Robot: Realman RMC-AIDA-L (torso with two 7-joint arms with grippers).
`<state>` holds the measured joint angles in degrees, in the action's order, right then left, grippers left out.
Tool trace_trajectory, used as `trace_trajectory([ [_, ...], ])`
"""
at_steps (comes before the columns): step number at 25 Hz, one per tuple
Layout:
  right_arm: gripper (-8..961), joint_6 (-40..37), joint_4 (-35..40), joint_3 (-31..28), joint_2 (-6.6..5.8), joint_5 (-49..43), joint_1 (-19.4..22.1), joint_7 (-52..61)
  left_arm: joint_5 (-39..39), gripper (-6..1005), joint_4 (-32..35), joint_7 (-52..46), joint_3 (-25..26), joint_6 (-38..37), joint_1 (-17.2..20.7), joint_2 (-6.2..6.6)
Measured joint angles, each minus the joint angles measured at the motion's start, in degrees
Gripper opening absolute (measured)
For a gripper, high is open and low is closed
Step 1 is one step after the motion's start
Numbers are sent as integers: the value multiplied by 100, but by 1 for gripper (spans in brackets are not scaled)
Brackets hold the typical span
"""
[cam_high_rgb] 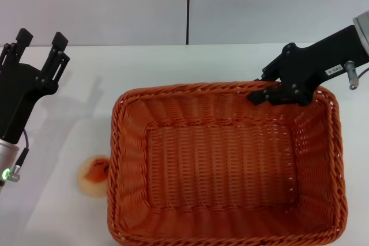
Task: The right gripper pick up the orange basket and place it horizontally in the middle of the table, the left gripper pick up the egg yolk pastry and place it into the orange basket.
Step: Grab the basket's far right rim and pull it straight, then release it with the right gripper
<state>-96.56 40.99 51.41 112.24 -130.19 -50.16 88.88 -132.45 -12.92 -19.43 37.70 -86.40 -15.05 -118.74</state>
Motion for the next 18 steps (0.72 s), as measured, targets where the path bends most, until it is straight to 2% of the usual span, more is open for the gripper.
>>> trace_trajectory([
  [12,160,132,-22,1,1,1,-22,-21,0,715,-8,0,0,10,-42,9],
  [18,160,220,-6,1,77,5,-60,-53,0,714,-20,0,0,10,-42,9],
])
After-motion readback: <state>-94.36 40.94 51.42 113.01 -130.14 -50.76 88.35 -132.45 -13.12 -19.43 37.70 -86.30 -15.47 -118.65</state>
